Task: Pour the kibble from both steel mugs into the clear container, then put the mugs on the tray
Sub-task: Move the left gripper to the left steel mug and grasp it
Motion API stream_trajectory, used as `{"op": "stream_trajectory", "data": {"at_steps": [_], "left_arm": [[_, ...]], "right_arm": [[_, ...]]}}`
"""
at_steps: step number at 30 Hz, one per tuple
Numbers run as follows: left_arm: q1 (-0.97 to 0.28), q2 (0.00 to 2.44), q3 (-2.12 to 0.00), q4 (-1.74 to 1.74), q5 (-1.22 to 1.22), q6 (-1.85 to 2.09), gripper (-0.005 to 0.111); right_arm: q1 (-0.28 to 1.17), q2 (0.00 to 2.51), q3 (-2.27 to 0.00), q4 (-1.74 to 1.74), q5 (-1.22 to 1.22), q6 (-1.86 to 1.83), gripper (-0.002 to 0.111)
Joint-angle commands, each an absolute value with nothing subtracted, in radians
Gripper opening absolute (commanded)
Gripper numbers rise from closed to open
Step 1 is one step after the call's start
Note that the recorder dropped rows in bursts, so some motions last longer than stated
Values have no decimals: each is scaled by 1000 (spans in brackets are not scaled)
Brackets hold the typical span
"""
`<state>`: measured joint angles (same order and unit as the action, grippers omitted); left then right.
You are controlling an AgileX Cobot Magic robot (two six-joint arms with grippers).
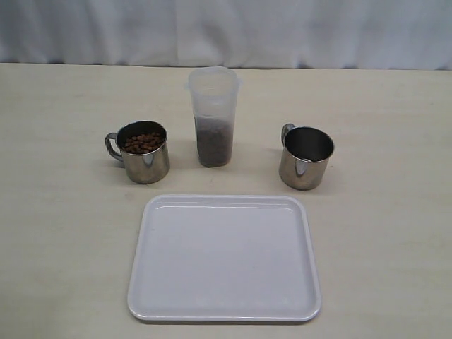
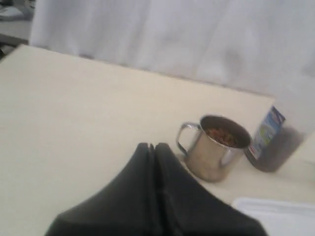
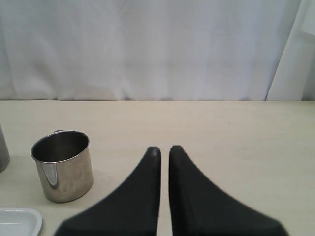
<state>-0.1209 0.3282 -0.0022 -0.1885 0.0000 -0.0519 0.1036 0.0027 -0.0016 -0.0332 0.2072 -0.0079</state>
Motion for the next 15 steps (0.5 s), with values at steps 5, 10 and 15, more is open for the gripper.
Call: {"op": "stream_trajectory", "data": {"at_steps": [5,10,15], "left_arm": [[-369,756,0,-11,-437,-48,0],[-374,999,-4,98,-568,-46,13],[-374,1224,-66,93,-695,0,48]], "right_arm": [[106,0,0,-41,210,-6,5],[106,0,0,-41,210,-6,5],[106,0,0,-41,210,-6,5]]}}
